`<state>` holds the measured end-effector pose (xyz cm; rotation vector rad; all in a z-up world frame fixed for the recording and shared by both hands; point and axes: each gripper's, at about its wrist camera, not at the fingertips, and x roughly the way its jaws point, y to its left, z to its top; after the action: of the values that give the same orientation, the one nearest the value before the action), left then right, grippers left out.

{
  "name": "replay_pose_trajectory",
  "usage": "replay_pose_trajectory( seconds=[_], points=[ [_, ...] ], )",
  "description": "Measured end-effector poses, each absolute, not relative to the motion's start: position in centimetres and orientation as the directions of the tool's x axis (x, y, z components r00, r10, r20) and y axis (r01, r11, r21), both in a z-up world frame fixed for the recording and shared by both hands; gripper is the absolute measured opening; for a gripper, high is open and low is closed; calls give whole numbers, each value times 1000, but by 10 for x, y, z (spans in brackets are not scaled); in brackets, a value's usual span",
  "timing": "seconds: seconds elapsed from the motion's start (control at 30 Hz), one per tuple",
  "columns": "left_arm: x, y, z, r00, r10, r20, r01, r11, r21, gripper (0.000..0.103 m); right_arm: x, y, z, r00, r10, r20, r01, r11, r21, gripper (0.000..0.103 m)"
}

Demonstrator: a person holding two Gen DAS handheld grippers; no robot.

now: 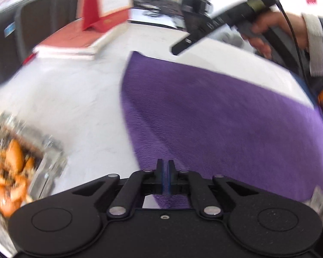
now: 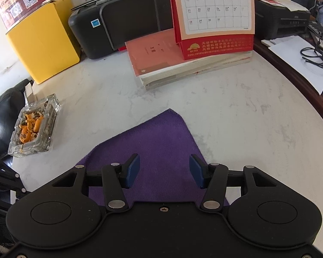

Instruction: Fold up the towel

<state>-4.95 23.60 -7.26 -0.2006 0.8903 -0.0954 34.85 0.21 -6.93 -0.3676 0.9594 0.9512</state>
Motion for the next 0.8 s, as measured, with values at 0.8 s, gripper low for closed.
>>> replay_pose_trajectory(
  seconds=[0.8],
  points=[
    [-62, 228, -64, 642, -260, -722, 150, 965, -214, 11, 404, 85, -120, 69, 475, -877, -987, 162, 10, 58]
  ],
)
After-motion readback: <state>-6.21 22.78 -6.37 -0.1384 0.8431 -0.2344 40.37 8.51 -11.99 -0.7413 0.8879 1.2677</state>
